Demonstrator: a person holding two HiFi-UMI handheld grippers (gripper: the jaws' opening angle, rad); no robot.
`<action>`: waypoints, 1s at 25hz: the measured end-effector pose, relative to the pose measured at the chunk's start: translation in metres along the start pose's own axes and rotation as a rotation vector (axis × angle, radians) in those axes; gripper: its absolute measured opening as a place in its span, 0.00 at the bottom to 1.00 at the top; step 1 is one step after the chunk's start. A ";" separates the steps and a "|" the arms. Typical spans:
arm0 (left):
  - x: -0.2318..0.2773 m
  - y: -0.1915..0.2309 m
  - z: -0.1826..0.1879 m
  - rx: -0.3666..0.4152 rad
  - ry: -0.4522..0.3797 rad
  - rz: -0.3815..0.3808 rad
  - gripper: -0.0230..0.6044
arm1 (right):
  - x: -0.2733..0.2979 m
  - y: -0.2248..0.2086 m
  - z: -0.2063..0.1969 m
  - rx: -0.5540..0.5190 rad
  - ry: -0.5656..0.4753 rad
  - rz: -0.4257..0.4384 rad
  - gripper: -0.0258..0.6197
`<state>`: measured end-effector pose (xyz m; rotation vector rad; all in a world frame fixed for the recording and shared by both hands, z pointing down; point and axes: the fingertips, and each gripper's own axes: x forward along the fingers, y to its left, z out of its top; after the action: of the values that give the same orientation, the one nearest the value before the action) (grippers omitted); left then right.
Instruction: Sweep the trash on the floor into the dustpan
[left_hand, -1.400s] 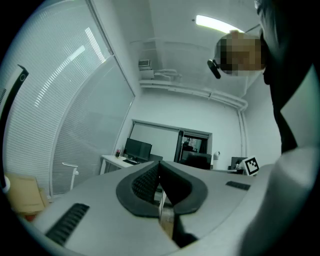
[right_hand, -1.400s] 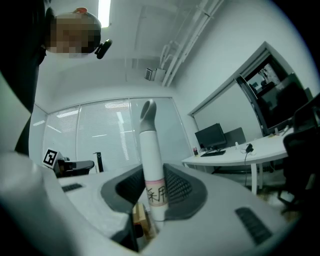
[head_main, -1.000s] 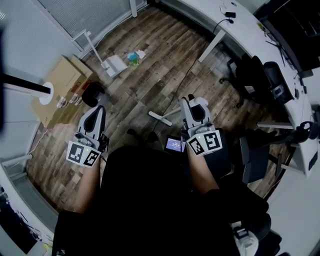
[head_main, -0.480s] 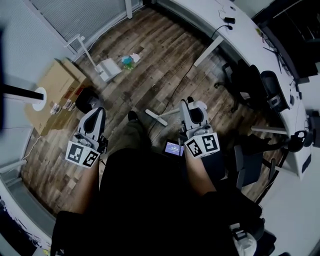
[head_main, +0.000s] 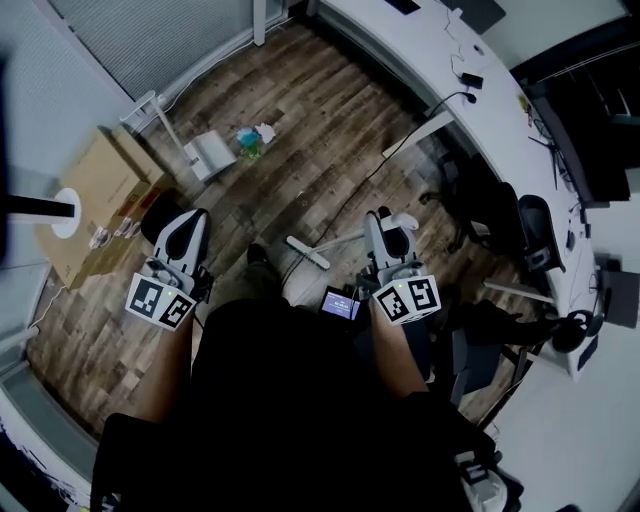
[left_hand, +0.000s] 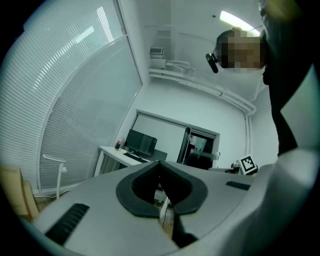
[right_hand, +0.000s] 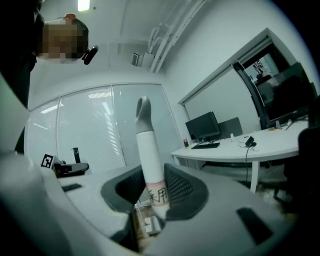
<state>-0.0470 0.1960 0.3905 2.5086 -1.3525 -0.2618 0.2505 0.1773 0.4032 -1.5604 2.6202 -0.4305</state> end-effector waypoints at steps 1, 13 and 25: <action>0.006 0.010 0.003 0.001 0.001 -0.001 0.03 | 0.011 -0.004 0.002 0.004 0.006 -0.006 0.20; 0.055 0.116 0.035 0.080 -0.014 0.104 0.03 | 0.143 -0.025 0.052 -0.033 -0.059 -0.025 0.20; 0.106 0.203 0.058 0.180 -0.014 0.308 0.03 | 0.279 -0.061 0.079 -0.020 -0.085 0.058 0.20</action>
<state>-0.1659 -0.0084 0.3993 2.3907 -1.8129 -0.0965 0.1821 -0.1093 0.3683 -1.4700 2.6053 -0.3279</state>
